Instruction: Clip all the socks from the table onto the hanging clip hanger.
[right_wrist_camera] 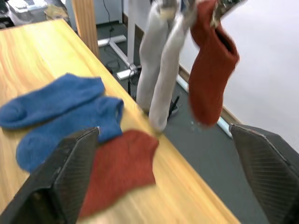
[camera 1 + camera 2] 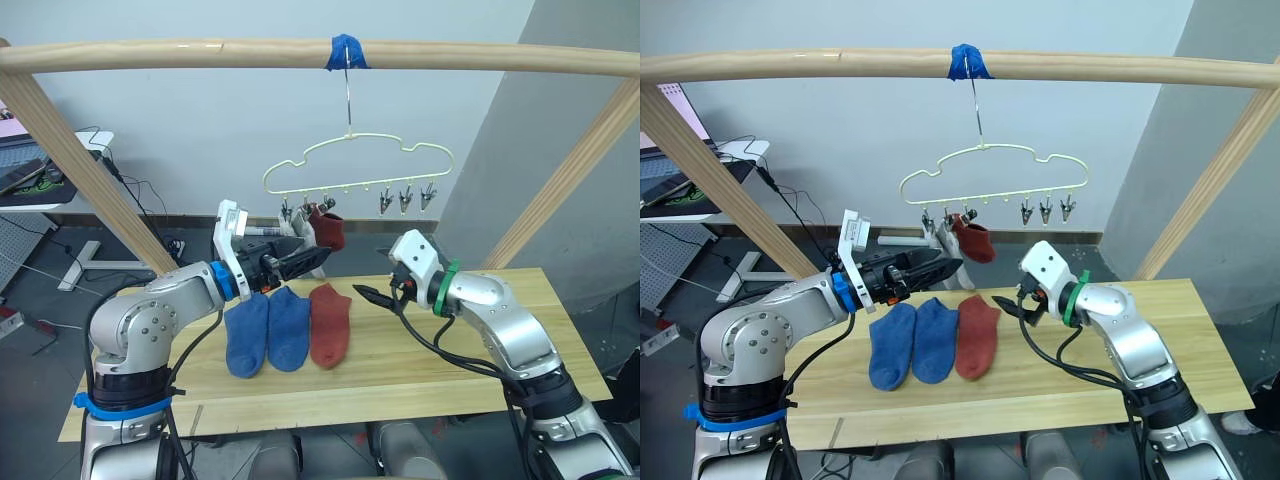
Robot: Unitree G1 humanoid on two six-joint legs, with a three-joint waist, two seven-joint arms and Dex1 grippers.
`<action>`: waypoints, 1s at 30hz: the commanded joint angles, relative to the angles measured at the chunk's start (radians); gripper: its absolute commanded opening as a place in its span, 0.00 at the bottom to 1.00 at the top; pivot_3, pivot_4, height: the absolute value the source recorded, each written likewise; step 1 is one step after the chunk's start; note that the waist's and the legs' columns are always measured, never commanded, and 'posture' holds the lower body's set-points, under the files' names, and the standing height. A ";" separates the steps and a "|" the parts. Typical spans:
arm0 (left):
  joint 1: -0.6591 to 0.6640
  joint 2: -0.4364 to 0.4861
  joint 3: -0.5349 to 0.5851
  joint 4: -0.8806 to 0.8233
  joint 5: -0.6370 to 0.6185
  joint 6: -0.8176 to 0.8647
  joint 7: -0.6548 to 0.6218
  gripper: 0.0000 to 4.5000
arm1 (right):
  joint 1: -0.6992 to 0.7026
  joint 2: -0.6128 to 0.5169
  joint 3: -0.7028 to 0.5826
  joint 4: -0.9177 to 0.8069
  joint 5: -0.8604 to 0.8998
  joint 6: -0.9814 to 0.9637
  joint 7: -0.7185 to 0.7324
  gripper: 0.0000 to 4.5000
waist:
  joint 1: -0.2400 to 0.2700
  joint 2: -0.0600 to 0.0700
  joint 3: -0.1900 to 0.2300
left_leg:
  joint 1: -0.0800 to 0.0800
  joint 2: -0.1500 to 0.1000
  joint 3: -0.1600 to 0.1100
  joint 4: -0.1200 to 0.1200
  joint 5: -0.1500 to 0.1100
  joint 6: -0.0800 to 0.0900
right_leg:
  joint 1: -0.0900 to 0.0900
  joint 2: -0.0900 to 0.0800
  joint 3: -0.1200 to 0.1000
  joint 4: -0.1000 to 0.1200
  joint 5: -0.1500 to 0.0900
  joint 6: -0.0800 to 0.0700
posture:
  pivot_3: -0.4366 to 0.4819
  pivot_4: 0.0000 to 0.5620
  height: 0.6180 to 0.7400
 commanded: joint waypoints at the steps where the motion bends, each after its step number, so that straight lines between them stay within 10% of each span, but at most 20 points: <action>1: 0.002 -0.009 0.007 -0.043 0.006 -0.060 0.005 1.00 | 0.020 -0.004 -0.065 -0.090 0.034 0.035 -0.030 0.99 | 0.000 0.000 0.000 | 0.000 0.000 0.000 0.000 0.000 0.000 | 0.000 0.000 0.000 0.000 0.000 0.000 | 0.34 0.21 1.00; 7: 0.136 0.009 -0.038 -0.181 0.230 -0.267 0.095 1.00 | 0.105 0.104 -0.183 -0.222 0.024 0.041 -0.229 0.99 | -0.001 0.000 0.000 | 0.000 0.000 0.001 -0.002 0.000 0.000 | -0.001 0.000 0.001 0.000 0.000 -0.001 | 0.35 0.23 1.00; 19: 0.134 0.112 -0.061 -0.117 0.227 -0.490 -0.272 1.00 | 0.055 0.301 -0.127 -0.177 0.026 0.011 -0.389 0.99 | 0.001 0.001 0.001 | 0.000 0.001 0.001 -0.001 0.000 0.000 | -0.001 0.000 0.001 0.000 -0.003 -0.007 | 0.37 0.25 1.00; 24: 0.128 0.108 -0.071 -0.084 0.288 -0.608 -0.298 1.00 | 0.023 0.346 -0.118 -0.113 -0.014 -0.033 -0.446 0.78 | 0.004 0.001 0.001 | -0.001 0.001 0.001 -0.002 0.000 0.000 | -0.002 0.000 0.000 0.000 -0.004 -0.007 | 0.37 0.26 1.00; 30: 0.131 0.088 -0.062 -0.091 0.268 -0.594 -0.250 1.00 | -0.029 0.376 -0.123 -0.020 -0.063 -0.094 -0.523 0.78 | 0.012 0.001 0.002 | -0.001 0.001 0.001 -0.002 0.000 0.000 | -0.002 0.000 0.000 0.000 -0.004 -0.008 | 0.38 0.26 1.00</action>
